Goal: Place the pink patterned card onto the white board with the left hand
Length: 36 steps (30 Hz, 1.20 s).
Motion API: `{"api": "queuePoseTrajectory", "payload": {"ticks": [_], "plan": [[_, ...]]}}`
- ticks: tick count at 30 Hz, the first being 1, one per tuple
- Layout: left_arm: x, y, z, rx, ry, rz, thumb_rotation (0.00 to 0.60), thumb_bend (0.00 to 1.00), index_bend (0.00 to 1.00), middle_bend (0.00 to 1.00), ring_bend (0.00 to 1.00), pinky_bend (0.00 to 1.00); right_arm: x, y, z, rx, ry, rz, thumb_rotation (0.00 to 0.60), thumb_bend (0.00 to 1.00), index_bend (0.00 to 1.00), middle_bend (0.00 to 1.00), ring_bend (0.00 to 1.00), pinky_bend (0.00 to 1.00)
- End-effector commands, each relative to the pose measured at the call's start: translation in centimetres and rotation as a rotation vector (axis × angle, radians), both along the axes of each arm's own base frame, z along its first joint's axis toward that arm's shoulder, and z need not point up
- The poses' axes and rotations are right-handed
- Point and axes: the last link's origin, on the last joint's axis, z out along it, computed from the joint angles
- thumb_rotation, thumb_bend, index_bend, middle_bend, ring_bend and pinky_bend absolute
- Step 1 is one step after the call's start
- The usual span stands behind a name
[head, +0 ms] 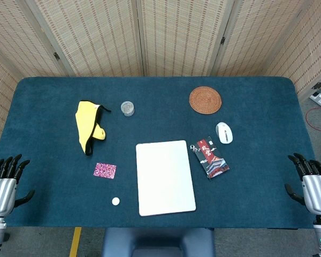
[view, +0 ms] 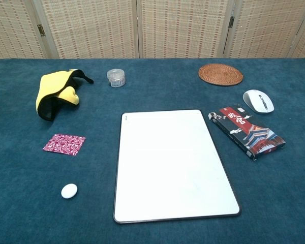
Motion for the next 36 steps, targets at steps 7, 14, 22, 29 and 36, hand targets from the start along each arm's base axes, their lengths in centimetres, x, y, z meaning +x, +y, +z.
{"api": "queuePoseTrajectory", "payload": {"ticks": [7, 14, 22, 29, 36], "plan": [[0.2, 0.3, -0.3, -0.011, 0.003, -0.006, 0.600, 0.26, 0.20, 0.09, 0.09, 0.00, 0.0, 0.0, 0.2, -0.004, 0.004, -0.001, 0.600, 0.31, 0.15, 0.18, 0.25, 0.16], [0.4, 0.8, -0.3, -0.014, 0.005, -0.026, 0.600, 0.27, 0.21, 0.10, 0.10, 0.00, 0.0, 0.1, 0.4, -0.015, 0.003, 0.003, 0.600, 0.31, 0.15, 0.18, 0.25, 0.16], [2.1, 3.2, -1.0, -0.077, 0.008, -0.120, 0.600, 0.28, 0.26, 0.17, 0.16, 0.00, 0.1, 0.0, 0.6, -0.018, 0.003, 0.012, 0.600, 0.31, 0.15, 0.18, 0.25, 0.16], [4.4, 5.7, -2.8, -0.182, 0.036, -0.232, 0.600, 0.29, 0.29, 0.19, 0.18, 0.00, 0.0, 0.1, 0.9, -0.025, 0.000, 0.012, 0.600, 0.31, 0.15, 0.18, 0.25, 0.16], [6.3, 7.7, -5.3, -0.308, 0.060, -0.295, 0.600, 0.29, 0.30, 0.21, 0.20, 0.00, -0.1, 0.3, 1.1, -0.030, -0.002, 0.009, 0.600, 0.31, 0.15, 0.18, 0.25, 0.16]]}}
